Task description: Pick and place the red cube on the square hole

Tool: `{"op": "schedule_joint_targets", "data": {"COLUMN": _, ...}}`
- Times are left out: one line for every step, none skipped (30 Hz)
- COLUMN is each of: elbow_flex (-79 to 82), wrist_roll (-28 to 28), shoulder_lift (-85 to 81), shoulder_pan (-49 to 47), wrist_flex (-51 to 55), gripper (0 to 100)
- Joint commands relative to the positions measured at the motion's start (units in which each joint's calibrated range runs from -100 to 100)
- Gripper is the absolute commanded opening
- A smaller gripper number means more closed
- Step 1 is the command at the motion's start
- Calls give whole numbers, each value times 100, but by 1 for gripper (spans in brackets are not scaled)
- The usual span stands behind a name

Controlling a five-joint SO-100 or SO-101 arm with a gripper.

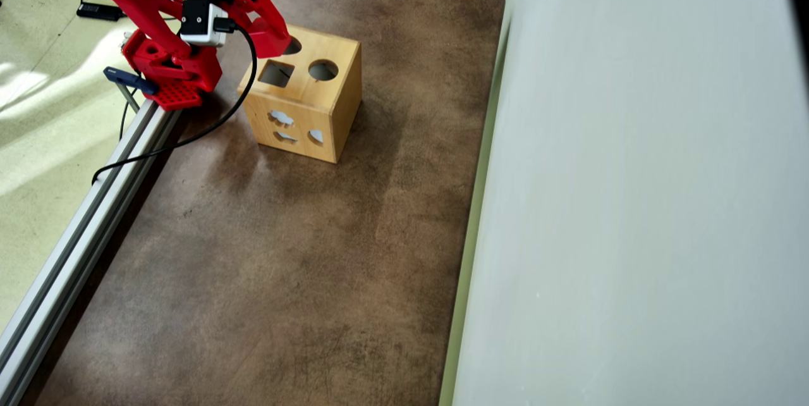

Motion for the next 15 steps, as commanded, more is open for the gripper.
{"op": "schedule_joint_targets", "data": {"elbow_flex": 11, "wrist_roll": -5, "shoulder_lift": -12, "shoulder_pan": -28, "wrist_flex": 9, "gripper": 1}}
{"op": "schedule_joint_targets", "data": {"elbow_flex": 29, "wrist_roll": -5, "shoulder_lift": -12, "shoulder_pan": -28, "wrist_flex": -7, "gripper": 1}}
{"op": "schedule_joint_targets", "data": {"elbow_flex": 56, "wrist_roll": -5, "shoulder_lift": -12, "shoulder_pan": -28, "wrist_flex": -23, "gripper": 1}}
{"op": "schedule_joint_targets", "data": {"elbow_flex": 74, "wrist_roll": -5, "shoulder_lift": -12, "shoulder_pan": -28, "wrist_flex": -31, "gripper": 1}}
{"op": "schedule_joint_targets", "data": {"elbow_flex": 92, "wrist_roll": -5, "shoulder_lift": -12, "shoulder_pan": -28, "wrist_flex": -39, "gripper": 1}}
{"op": "schedule_joint_targets", "data": {"elbow_flex": 92, "wrist_roll": -5, "shoulder_lift": -12, "shoulder_pan": -20, "wrist_flex": -39, "gripper": 1}}
{"op": "schedule_joint_targets", "data": {"elbow_flex": 92, "wrist_roll": -5, "shoulder_lift": -4, "shoulder_pan": 2, "wrist_flex": -39, "gripper": 1}}
{"op": "schedule_joint_targets", "data": {"elbow_flex": 92, "wrist_roll": -5, "shoulder_lift": -4, "shoulder_pan": 17, "wrist_flex": -39, "gripper": 1}}
{"op": "schedule_joint_targets", "data": {"elbow_flex": 92, "wrist_roll": -5, "shoulder_lift": -4, "shoulder_pan": 32, "wrist_flex": -39, "gripper": 1}}
{"op": "schedule_joint_targets", "data": {"elbow_flex": 101, "wrist_roll": -5, "shoulder_lift": -4, "shoulder_pan": 32, "wrist_flex": -39, "gripper": 1}}
{"op": "schedule_joint_targets", "data": {"elbow_flex": 101, "wrist_roll": -5, "shoulder_lift": -4, "shoulder_pan": 39, "wrist_flex": -47, "gripper": 1}}
{"op": "schedule_joint_targets", "data": {"elbow_flex": 110, "wrist_roll": -5, "shoulder_lift": 5, "shoulder_pan": 39, "wrist_flex": -47, "gripper": 1}}
{"op": "schedule_joint_targets", "data": {"elbow_flex": 145, "wrist_roll": -5, "shoulder_lift": 5, "shoulder_pan": 39, "wrist_flex": -55, "gripper": 1}}
{"op": "schedule_joint_targets", "data": {"elbow_flex": 217, "wrist_roll": -5, "shoulder_lift": 5, "shoulder_pan": 39, "wrist_flex": -63, "gripper": 1}}
{"op": "schedule_joint_targets", "data": {"elbow_flex": 289, "wrist_roll": -5, "shoulder_lift": 5, "shoulder_pan": 39, "wrist_flex": -63, "gripper": 1}}
